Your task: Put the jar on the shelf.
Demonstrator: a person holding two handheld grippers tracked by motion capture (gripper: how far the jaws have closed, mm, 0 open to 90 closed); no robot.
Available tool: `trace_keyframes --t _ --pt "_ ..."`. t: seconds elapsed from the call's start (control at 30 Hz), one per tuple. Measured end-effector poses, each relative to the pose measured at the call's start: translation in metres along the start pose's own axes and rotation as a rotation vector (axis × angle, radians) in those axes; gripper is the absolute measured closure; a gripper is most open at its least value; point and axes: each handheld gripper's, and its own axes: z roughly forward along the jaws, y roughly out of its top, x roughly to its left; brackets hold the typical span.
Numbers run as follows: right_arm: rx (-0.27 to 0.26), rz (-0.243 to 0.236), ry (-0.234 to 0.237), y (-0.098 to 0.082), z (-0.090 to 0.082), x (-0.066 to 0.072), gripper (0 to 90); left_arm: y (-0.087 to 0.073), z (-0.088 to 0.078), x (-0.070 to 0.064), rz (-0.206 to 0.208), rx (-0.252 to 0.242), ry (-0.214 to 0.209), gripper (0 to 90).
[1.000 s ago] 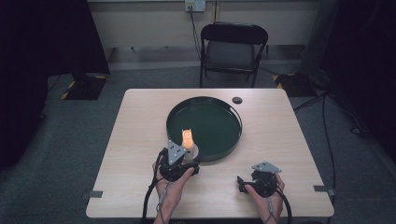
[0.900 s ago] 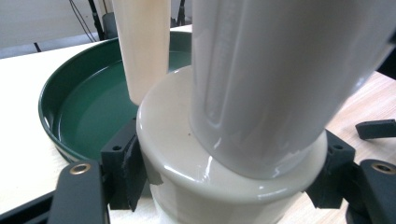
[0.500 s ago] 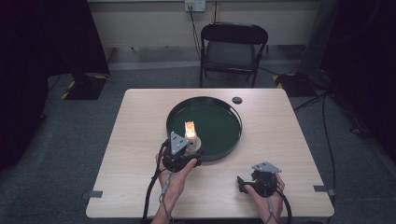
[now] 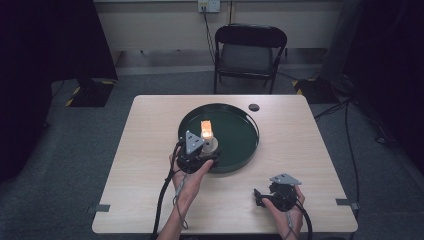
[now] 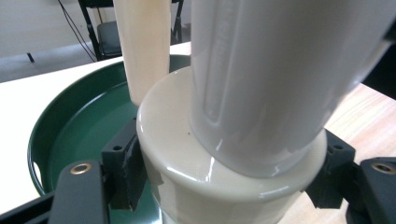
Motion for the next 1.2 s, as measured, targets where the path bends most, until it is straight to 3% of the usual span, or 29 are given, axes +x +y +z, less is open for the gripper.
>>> trace_keyframes --t 0.2,0.53,0.67,1.2 --pt "0.0 -0.001 0.0 0.0 0.0 0.0 4.4 0.004 0.012 0.003 0.016 -0.004 0.004 28.5" --pt "0.0 0.0 0.001 0.0 0.0 0.0 4.4 0.001 0.029 0.016 -0.005 0.003 0.017 28.6" --pt "0.0 -0.001 0.0 0.0 0.0 0.0 4.4 0.0 0.034 0.016 -0.029 0.022 0.025 28.6" --pt "-0.001 -0.002 0.0 0.0 0.0 0.0 4.4 -0.009 0.064 0.021 -0.02 0.048 0.045 28.6"
